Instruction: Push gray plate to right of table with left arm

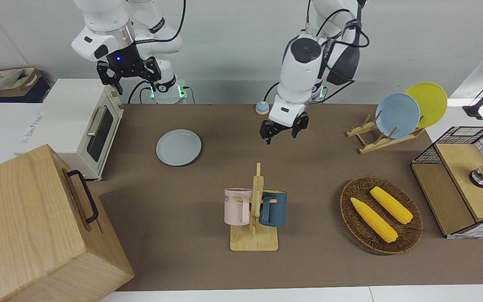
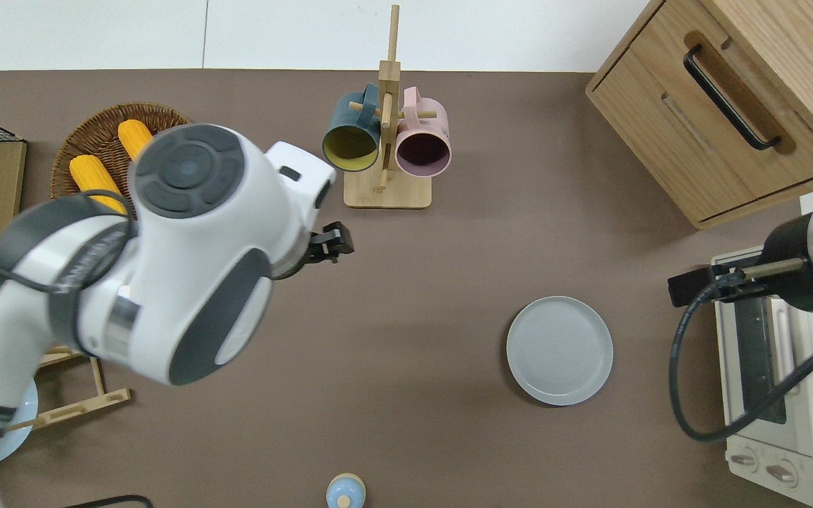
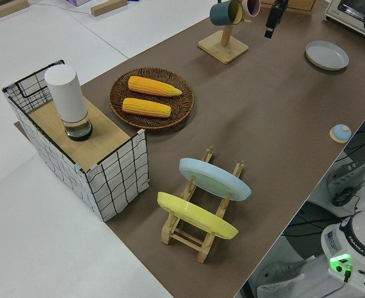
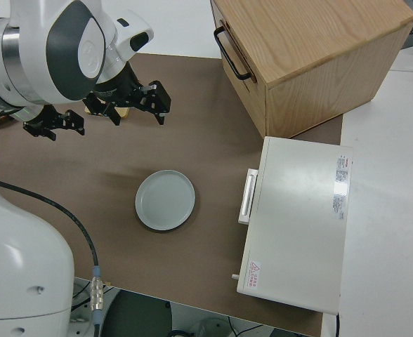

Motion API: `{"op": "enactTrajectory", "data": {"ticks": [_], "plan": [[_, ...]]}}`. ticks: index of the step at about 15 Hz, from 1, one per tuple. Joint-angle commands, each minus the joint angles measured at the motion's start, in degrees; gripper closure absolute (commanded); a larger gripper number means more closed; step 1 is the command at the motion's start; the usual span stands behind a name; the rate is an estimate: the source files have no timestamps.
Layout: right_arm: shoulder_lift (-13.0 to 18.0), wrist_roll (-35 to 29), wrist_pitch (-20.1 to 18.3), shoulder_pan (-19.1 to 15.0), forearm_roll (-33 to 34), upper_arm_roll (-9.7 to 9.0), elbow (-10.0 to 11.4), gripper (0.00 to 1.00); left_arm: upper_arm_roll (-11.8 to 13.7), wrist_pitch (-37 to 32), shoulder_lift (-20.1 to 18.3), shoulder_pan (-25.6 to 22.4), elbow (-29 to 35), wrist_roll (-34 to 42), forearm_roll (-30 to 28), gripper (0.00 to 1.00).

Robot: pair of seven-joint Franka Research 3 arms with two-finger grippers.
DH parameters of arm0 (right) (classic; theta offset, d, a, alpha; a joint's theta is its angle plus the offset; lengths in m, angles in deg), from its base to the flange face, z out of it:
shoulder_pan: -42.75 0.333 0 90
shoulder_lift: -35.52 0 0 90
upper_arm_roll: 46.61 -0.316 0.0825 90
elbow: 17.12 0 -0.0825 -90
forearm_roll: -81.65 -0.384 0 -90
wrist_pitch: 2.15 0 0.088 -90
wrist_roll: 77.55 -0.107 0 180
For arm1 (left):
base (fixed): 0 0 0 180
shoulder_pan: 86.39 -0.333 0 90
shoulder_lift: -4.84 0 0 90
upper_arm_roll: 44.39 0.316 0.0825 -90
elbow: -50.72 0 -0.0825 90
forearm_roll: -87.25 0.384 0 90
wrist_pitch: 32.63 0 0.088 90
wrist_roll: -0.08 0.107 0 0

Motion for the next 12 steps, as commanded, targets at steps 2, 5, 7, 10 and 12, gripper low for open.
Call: {"op": "enactTrajectory", "data": {"ticks": [2, 5, 7, 10, 12], "plan": [[0.2, -0.1, -1.0, -1.1, -0.2, -0.77, -0.5, 0.017, -0.3, -9.5, -5.5, -7.5, -0.6, 11.0, -1.1, 0.00], [0.2, -0.1, -0.9, -1.1, -0.2, -0.77, -0.5, 0.017, -0.3, -13.4, -8.8, -13.6, -0.1, 19.3, -1.1, 0.00], [0.2, -0.1, -1.0, -1.1, -0.2, -0.77, -0.5, 0.017, 0.0, -14.9, -10.3, -17.2, 0.1, 25.5, -1.2, 0.00], [0.2, -0.1, -1.0, -1.1, -0.2, -0.77, -0.5, 0.017, 0.0, -15.2, -11.4, -21.9, 0.7, 31.7, -1.2, 0.00], [0.2, -0.1, -1.0, -1.1, -0.2, -0.86, -0.5, 0.017, 0.3, -15.1, -12.8, -23.6, 2.5, 34.6, -1.2, 0.00]]}}
